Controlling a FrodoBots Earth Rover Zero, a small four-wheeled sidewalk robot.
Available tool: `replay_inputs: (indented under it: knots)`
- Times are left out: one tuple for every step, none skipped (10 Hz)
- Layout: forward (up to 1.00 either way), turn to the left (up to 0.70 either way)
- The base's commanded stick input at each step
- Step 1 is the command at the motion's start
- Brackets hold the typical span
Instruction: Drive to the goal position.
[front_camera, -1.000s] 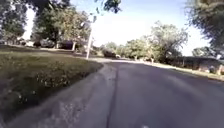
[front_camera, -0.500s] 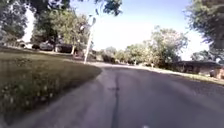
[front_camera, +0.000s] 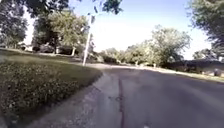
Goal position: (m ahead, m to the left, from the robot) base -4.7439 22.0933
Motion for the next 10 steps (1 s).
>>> replay_inputs:
  knots:
    - [1.0,-0.3]
    - [1.0,-0.3]
    - [1.0,-0.3]
    - [1.0,-0.3]
    - [1.0,-0.3]
    - [1.0,-0.3]
    - [1.0,-0.3]
    - [1.0,-0.26]
    - [1.0,-0.2]
    - [1.0,0.0]
